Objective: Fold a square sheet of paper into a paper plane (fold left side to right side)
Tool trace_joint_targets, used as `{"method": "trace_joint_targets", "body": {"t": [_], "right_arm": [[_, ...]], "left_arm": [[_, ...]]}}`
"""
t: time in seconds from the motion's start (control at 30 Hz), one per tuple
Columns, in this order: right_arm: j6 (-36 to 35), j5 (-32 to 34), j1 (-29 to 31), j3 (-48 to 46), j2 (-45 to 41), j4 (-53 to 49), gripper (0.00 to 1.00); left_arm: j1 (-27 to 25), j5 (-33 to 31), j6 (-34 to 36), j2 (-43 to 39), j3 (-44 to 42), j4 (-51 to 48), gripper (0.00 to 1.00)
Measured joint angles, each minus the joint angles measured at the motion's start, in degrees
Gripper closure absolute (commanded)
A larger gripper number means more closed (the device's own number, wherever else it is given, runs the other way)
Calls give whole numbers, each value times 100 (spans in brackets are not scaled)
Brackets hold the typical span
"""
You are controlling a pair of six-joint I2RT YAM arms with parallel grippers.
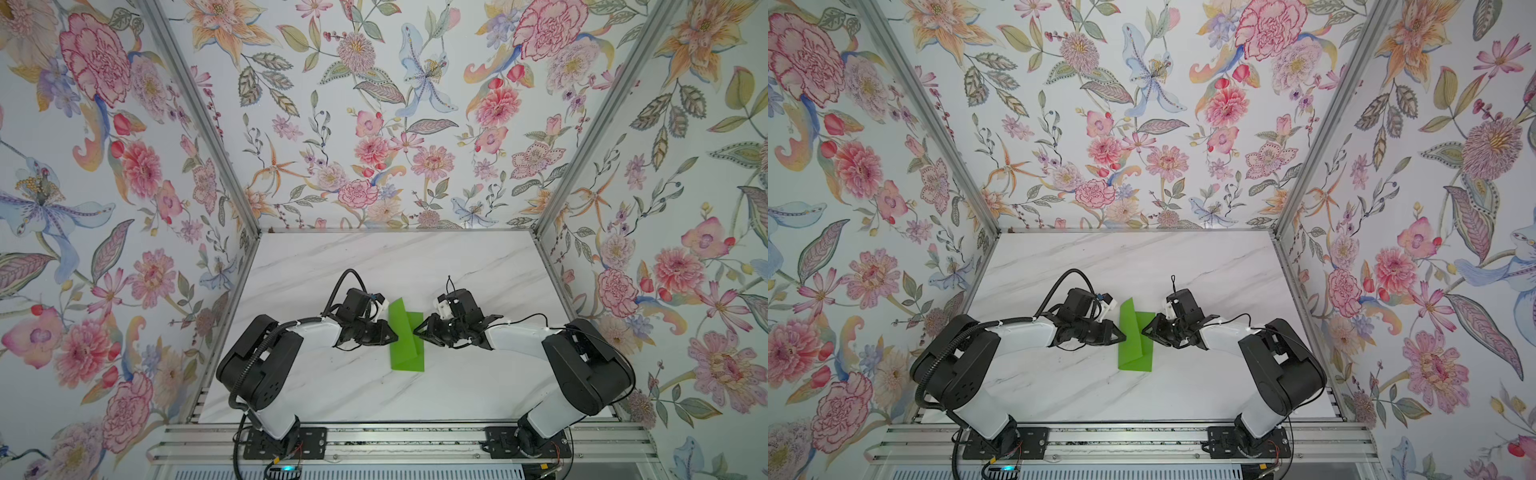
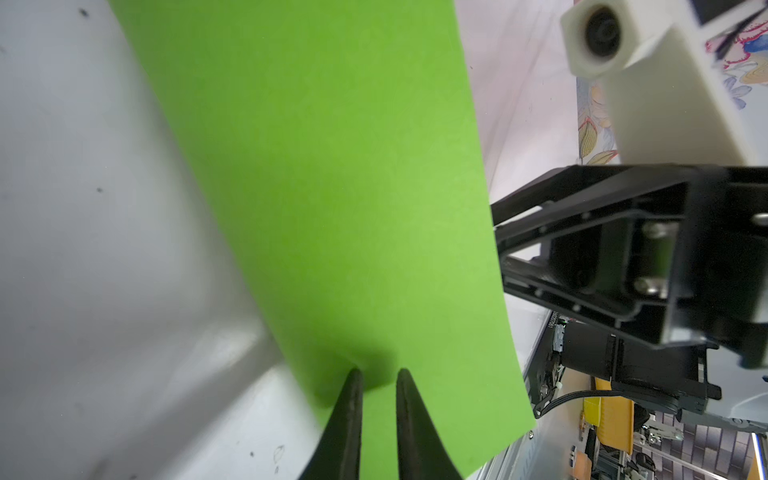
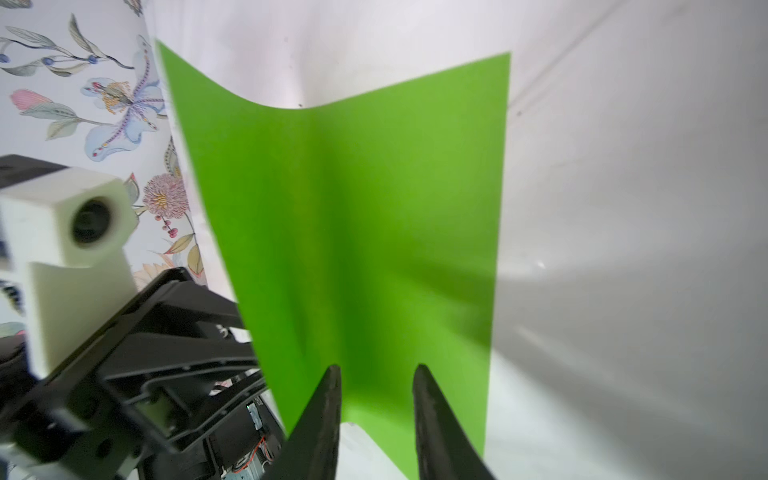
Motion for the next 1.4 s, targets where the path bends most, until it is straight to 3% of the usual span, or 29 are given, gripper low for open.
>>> {"method": "trace_joint_targets", "body": {"t": [0.27,0.53,0.77,0.93,1.03,1.4], "right_arm": [[0,-328,0,2,-122,151,66],[2,-498,0,164,164,214,73],[2,-581,0,190,258,243,84],[24,-584,0,190,258,243,98],[31,-584,0,190,258,243,100],[28,-540,-258,173,223,238,100]], "left_arm": [[0,2,57,11,0,-20,84],[0,4,103,11,2,-92,85],[0,4,122,11,2,-105,85],[0,4,122,11,2,-105,85],[0,2,122,11,15,-109,85],[0,-225,240,-208,356,-363,59]]}}
